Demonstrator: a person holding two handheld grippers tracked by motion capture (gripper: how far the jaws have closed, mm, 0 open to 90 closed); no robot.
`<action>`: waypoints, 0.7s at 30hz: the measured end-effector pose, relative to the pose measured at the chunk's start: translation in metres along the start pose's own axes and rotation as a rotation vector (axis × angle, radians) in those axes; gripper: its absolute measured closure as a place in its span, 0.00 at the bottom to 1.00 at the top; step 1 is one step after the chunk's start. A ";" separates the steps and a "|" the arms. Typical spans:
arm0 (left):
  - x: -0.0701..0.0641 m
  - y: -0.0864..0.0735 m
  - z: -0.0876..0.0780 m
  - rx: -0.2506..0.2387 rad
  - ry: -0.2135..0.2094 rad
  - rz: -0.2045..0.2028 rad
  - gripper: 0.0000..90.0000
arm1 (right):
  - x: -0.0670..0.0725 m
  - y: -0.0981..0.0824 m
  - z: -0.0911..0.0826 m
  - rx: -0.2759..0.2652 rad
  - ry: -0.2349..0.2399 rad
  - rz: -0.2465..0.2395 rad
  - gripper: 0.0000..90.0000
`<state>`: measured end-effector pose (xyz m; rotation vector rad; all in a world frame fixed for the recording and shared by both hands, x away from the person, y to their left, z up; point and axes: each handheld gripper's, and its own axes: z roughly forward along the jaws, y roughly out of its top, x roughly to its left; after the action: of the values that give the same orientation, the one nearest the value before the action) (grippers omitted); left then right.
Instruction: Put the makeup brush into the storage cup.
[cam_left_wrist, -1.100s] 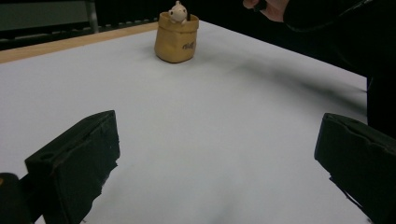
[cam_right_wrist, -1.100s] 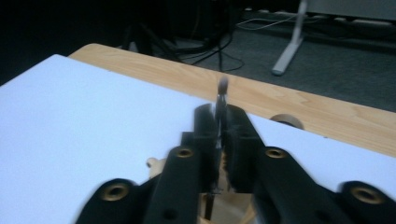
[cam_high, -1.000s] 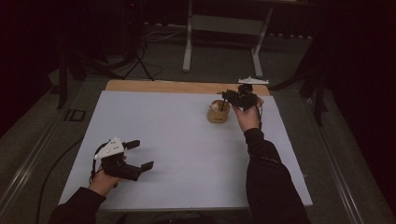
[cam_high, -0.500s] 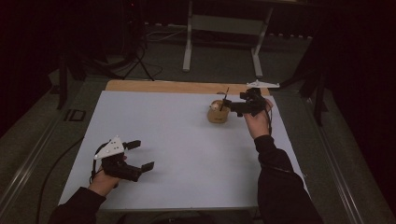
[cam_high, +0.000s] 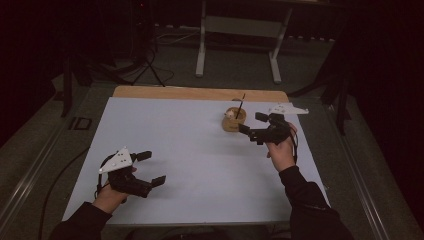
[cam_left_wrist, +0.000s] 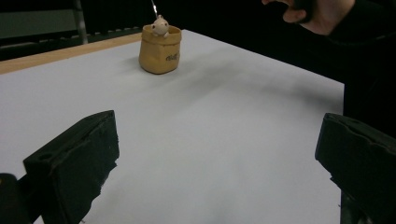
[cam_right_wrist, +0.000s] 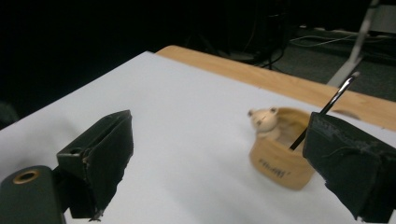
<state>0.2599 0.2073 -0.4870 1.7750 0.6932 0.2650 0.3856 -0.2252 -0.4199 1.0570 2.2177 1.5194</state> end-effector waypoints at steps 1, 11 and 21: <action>0.000 0.000 -0.001 0.001 0.004 -0.001 0.00 | 0.002 -0.003 -0.002 0.000 0.002 0.000 0.10; 0.000 -0.002 -0.011 0.015 0.014 -0.010 0.00 | 0.011 -0.042 -0.010 0.042 0.052 0.030 0.14; 0.002 -0.008 -0.016 0.009 0.006 -0.029 0.00 | 0.017 -0.071 -0.025 0.089 0.104 0.024 0.13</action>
<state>0.2510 0.2224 -0.4899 1.7721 0.7249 0.2473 0.3294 -0.2450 -0.4685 1.0568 2.3708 1.5311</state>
